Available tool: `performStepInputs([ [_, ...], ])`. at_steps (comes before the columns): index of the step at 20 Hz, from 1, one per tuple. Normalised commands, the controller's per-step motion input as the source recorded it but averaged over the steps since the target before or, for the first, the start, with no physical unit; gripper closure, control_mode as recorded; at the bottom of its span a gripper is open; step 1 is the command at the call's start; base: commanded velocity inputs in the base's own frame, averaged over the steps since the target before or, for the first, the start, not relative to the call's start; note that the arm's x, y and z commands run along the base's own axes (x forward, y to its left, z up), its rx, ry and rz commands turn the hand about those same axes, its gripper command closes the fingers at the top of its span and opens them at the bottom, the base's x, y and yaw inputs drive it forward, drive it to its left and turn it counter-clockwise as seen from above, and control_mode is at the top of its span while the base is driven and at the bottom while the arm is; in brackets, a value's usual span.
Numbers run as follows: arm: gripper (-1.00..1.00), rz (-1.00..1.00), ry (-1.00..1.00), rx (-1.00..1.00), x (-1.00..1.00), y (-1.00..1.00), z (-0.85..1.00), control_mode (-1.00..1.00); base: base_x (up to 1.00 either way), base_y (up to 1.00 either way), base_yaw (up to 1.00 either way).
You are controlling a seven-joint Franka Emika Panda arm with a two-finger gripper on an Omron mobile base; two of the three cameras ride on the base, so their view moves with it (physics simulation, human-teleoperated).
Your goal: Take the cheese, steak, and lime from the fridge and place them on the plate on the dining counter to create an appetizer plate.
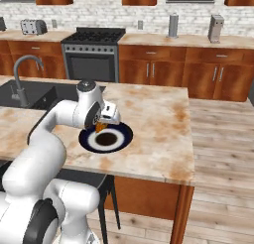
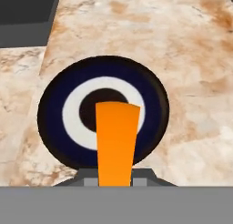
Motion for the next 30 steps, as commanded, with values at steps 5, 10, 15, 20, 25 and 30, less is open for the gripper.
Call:
performStepInputs([
  [5,1.00,0.00,0.01,0.00,0.63,-0.22,-0.60,-1.00,0.00,0.00,0.00],
  [10,1.00,0.00,0.01,0.00,0.58,-0.28,-0.54,-1.00,0.00,0.00,0.00],
  [15,1.00,0.00,0.01,0.00,0.52,-0.16,-0.38,-1.00,0.00,0.00,0.00],
  [20,1.00,0.00,0.03,0.00,0.42,-0.05,-0.34,-1.00,0.00,0.00,0.00],
  [25,1.00,0.00,0.04,-0.01,0.24,-0.01,-0.38,-1.00,0.00,0.00,0.00],
  [30,-1.00,0.00,0.01,-0.02,0.01,0.00,-0.33,-1.00,0.00,0.00,0.00],
])
